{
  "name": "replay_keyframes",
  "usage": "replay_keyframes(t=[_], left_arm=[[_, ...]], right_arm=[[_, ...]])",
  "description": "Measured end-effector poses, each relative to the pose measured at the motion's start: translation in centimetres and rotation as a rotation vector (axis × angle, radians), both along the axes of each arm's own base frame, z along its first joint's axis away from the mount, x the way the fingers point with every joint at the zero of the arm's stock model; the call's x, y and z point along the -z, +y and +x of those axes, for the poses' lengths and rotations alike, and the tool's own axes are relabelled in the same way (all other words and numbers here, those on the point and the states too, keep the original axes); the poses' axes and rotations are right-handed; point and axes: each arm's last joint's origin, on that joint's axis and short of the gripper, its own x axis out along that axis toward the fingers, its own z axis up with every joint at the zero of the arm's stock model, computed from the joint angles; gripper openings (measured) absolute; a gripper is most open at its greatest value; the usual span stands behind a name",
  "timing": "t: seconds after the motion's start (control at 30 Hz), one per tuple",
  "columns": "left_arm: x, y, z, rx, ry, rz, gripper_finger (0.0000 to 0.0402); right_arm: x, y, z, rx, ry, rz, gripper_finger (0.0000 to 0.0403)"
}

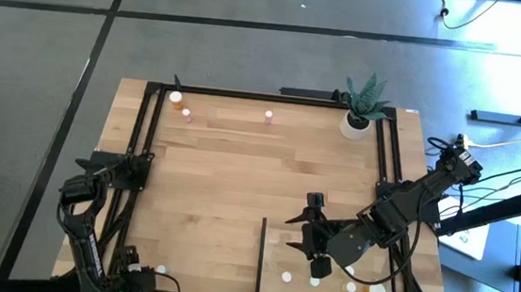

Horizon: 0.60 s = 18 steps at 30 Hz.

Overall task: Pick and place medicine bottles onto shelf by color
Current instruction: Put the orange pill bottle on the shelf aligned with the other orange pill bottle

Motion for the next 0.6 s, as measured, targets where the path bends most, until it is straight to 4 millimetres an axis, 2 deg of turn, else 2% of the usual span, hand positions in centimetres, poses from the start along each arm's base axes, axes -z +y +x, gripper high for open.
replay_keyframes(t=[0.43,0.6], left_arm=[[0.00,0.01,0.02,0.001,-0.004,0.001,0.0319],[0.00,0.01,0.02,0.027,0.003,0.002,0.0296]], right_arm=[[0.00,0.00,0.00,0.000,0.000,-0.001,0.0234],[0.00,0.01,-0.01,-0.001,0.000,0.000,0.0234]])
